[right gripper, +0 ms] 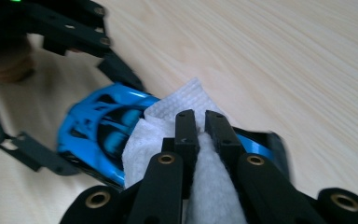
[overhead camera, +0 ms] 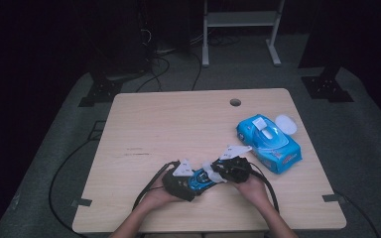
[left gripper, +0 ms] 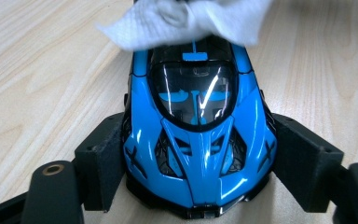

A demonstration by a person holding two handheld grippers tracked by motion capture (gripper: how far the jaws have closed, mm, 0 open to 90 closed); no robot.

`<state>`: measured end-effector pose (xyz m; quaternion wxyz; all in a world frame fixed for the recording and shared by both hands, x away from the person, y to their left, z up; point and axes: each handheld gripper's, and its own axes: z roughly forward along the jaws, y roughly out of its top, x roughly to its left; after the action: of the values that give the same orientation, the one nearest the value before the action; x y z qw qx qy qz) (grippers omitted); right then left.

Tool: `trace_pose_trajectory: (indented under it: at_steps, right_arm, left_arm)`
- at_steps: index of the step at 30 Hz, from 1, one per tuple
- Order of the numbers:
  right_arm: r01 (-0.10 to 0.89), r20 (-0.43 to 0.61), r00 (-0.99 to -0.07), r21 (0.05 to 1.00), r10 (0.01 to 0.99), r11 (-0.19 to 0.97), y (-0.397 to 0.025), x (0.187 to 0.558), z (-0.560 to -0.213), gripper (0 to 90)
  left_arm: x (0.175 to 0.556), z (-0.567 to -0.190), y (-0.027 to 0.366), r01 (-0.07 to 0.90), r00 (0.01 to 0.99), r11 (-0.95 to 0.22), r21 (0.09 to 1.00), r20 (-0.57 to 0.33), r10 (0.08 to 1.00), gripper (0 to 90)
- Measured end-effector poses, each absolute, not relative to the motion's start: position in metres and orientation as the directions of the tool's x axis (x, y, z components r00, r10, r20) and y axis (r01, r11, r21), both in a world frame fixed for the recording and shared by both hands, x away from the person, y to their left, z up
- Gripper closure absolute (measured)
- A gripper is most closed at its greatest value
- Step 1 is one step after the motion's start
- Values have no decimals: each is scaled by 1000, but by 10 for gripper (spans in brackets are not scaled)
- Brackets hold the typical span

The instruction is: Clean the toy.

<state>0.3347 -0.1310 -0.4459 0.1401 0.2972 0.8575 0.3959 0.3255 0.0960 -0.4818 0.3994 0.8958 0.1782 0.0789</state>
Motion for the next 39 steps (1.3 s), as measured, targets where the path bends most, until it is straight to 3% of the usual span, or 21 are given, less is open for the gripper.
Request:
trace_pose_trajectory:
  at_steps: [5,9,12,24,30,35,39]
  right_arm:
    - [440,32,-756,764,654,471,-143,340,-447,831]
    - [426,27,-771,766,637,482,-136,337,-447,831]
    - [410,5,-776,764,630,499,-132,335,-447,831]
    - [402,39,-807,768,589,499,-124,329,-441,832]
    - [368,-49,-802,743,595,558,-123,328,-444,833]
    - [431,13,-763,756,647,493,-141,337,-445,833]
    - [392,7,-802,760,597,518,-127,331,-446,833]
  left_arm:
    - [327,-482,94,265,920,-610,747,-7,391,235]
    - [330,-483,85,288,904,-607,740,-2,427,153]
    - [328,-483,83,262,915,-612,746,11,404,236]
    - [327,-482,85,255,924,-621,741,3,383,241]
    - [326,-482,88,241,927,-628,740,15,374,241]
    - [326,-481,86,230,928,-634,738,30,372,241]
    - [326,-481,86,231,929,-638,735,28,369,240]
